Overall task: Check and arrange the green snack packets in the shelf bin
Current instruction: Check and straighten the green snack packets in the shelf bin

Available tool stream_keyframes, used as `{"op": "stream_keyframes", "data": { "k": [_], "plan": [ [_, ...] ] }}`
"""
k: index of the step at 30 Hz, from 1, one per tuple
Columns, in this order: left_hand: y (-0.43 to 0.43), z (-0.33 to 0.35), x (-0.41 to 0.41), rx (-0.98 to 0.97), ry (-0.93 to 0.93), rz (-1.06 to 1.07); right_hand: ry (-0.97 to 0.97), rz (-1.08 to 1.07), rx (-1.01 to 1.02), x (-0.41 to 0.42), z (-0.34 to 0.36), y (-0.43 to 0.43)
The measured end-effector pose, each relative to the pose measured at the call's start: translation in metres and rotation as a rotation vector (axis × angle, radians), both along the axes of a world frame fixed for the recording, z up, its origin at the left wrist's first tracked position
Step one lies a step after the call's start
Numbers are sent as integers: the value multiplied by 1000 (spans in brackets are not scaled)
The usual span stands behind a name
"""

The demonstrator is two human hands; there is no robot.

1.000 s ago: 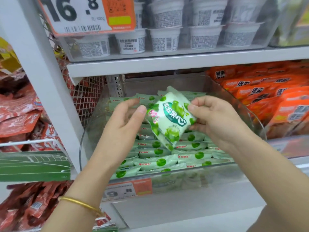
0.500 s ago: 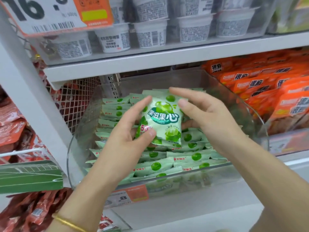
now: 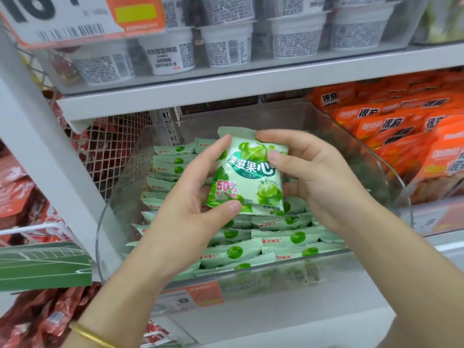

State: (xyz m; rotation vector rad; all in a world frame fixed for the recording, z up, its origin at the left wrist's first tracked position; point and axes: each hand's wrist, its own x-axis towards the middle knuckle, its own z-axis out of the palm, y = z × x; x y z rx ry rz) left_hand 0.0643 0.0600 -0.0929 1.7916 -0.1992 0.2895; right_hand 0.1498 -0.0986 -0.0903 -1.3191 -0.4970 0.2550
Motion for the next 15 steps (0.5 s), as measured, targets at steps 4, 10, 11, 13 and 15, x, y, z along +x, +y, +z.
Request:
{"op": "stream_keyframes", "data": {
  "k": [4, 10, 11, 13, 15],
  "plan": [
    [4, -8, -1, 189, -71, 138, 72, 14, 10, -1, 1, 0],
    [2, -9, -3, 822, -277, 425, 140, -9, 93, -3, -3, 8],
    [1, -9, -3, 848, -269, 412, 161, 22, 108, -5, -2, 9],
    [2, -9, -1, 840, -278, 423, 200, 57, 125, -7, 0, 10],
    [4, -5, 0, 735, -305, 458, 195, 10, 102, -7, 1, 10]
  ]
}}
